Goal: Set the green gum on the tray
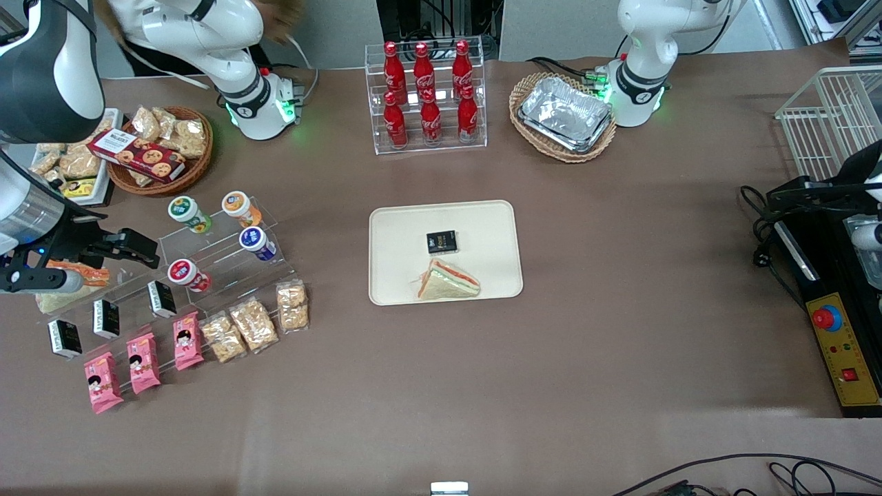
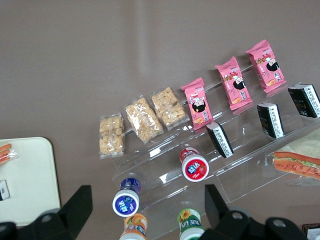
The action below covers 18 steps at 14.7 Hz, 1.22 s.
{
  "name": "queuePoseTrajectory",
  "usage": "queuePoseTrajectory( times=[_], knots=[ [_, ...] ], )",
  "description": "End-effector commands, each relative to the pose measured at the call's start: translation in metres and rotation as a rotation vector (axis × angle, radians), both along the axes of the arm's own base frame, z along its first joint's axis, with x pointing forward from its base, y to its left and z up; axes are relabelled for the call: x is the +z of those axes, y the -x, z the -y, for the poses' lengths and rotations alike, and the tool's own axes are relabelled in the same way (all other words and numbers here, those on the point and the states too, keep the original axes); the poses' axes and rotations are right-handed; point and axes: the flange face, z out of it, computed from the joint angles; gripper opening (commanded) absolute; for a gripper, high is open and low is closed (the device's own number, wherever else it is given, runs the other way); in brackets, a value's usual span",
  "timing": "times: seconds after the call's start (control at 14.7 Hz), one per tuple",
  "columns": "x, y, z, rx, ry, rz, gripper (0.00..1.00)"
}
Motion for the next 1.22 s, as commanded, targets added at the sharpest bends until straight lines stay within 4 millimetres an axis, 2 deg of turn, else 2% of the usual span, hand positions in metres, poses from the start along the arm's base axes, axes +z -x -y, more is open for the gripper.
queuePoseTrajectory(
  times=[0.0,0.34,0.48,0.68,0.82,1.02,1.16],
  knots=[
    [0.004,-0.001,0.001,-0.008,-0.024,0.014,1.00],
    [0.005,0.000,0.004,0.015,-0.023,0.015,1.00],
    [0.007,0.002,0.007,0.114,-0.020,0.012,1.00],
    [0.011,0.011,0.038,0.168,-0.022,0.009,1.00],
    [0.016,0.020,0.051,0.157,-0.051,-0.012,1.00],
    [0.026,0.041,0.057,0.156,-0.057,-0.009,1.00],
    [0.021,0.058,0.061,0.188,-0.063,-0.013,1.00]
  ],
)
